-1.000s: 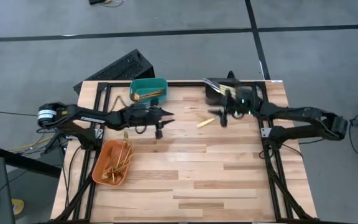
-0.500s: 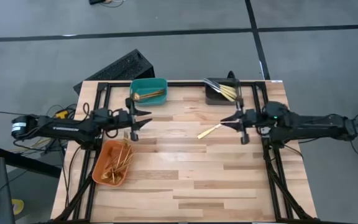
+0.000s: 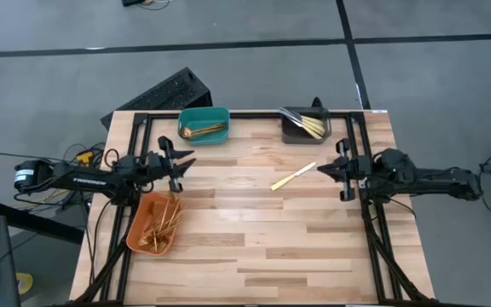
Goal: Sort silverware by color (type)
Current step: Put the yellow knife into the black bin
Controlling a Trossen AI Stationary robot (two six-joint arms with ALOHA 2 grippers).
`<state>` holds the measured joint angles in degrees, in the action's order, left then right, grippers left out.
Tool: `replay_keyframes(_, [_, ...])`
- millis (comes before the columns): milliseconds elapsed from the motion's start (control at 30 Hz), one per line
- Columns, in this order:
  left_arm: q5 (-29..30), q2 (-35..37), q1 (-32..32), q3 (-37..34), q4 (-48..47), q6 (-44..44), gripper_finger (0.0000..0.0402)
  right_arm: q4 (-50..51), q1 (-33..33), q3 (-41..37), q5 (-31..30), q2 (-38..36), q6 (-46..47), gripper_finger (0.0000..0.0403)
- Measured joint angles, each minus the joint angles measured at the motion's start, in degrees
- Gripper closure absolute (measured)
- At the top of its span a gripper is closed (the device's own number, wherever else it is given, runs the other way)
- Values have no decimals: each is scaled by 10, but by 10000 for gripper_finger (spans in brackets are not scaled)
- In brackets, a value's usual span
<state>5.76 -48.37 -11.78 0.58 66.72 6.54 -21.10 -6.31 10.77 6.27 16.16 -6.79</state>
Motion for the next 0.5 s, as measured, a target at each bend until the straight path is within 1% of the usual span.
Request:
replay_keyframes(100, [8, 10, -14, 3, 2, -17, 290, -104, -20, -66, -19, -1, 32, 377])
replay_keyframes(200, [-23, 16, -39, 5, -3, -52, 290, -130, -37, -99, -12, -4, 55, 381])
replay_keyframes(300, [-43, 25, -61, 0, -8, -95, 295, -107, -51, -101, 1, -19, 67, 381])
replay_keyframes(400, [-53, 56, -75, 0, -50, -121, 311, -69, -60, -101, 28, -49, 71, 377])
replay_keyframes(500, [-56, 110, -81, 0, -108, -132, 327, 33, -71, -85, 29, -106, 77, 377])
